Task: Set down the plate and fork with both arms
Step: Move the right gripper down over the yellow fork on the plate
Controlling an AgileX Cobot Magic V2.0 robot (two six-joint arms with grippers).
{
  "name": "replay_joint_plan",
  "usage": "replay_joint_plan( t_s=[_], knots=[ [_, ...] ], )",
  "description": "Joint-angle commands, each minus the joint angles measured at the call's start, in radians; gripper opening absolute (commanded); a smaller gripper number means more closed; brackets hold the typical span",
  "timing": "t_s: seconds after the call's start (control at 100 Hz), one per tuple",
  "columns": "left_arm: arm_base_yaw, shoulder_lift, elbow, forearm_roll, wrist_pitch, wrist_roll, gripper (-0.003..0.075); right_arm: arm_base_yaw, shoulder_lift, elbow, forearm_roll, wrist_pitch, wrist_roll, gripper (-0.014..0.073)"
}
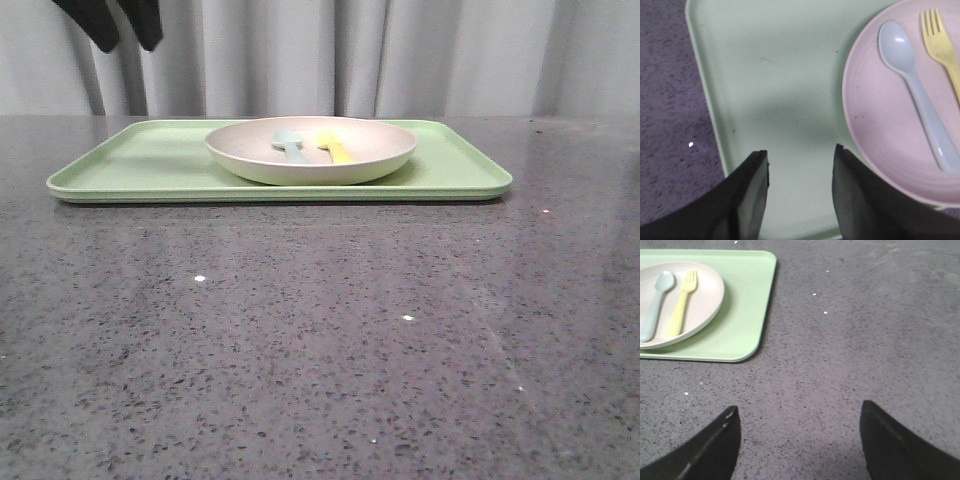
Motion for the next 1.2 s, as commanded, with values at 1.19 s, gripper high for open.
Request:
replay_joint_plan(
  t_s=[1.19],
  knots=[
    [-0.007,-0.9,0.884,0.014,-0.327,-0.023,0.0302,0.298,1.148,-1.168,0.002,0.385,-0.022,0.0509]
  ],
)
